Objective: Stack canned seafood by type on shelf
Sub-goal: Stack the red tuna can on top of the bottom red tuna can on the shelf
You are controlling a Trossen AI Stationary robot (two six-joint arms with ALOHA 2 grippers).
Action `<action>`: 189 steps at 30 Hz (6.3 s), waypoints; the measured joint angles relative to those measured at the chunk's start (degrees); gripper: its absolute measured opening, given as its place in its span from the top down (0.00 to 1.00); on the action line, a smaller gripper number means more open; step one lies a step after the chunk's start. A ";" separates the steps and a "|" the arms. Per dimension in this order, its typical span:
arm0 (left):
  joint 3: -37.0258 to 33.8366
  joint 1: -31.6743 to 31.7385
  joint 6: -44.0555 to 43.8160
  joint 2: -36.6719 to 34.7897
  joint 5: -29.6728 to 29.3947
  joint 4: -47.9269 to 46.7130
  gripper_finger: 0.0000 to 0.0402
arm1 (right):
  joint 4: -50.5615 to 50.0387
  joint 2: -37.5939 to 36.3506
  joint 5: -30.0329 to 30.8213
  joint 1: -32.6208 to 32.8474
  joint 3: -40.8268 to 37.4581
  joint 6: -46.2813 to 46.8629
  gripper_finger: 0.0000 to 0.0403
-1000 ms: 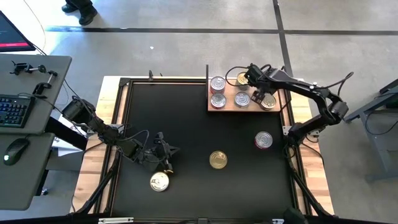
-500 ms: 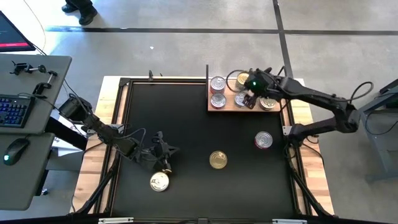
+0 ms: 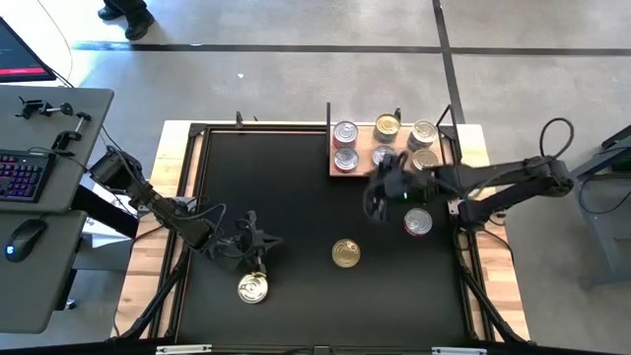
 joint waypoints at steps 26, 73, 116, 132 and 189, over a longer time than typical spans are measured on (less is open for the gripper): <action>0.00 0.13 -1.42 0.00 -0.02 4.74 1.00 | -15.79 -15.96 11.15 27.86 -20.91 41.48 0.20; 17.63 -2.76 -28.25 12.93 11.60 -18.58 1.00 | -11.69 -11.14 4.79 30.33 -26.30 46.16 0.20; 24.00 3.11 -8.52 20.90 11.89 -13.55 1.00 | 2.79 0.32 -13.93 21.30 -23.83 4.17 0.71; 23.99 3.97 1.28 20.87 8.64 -8.84 1.00 | 5.44 15.89 12.82 31.16 -25.94 2.82 0.97; 32.57 20.75 41.78 37.75 17.87 8.49 0.48 | 6.89 7.38 -15.68 5.20 -15.74 -2.91 0.78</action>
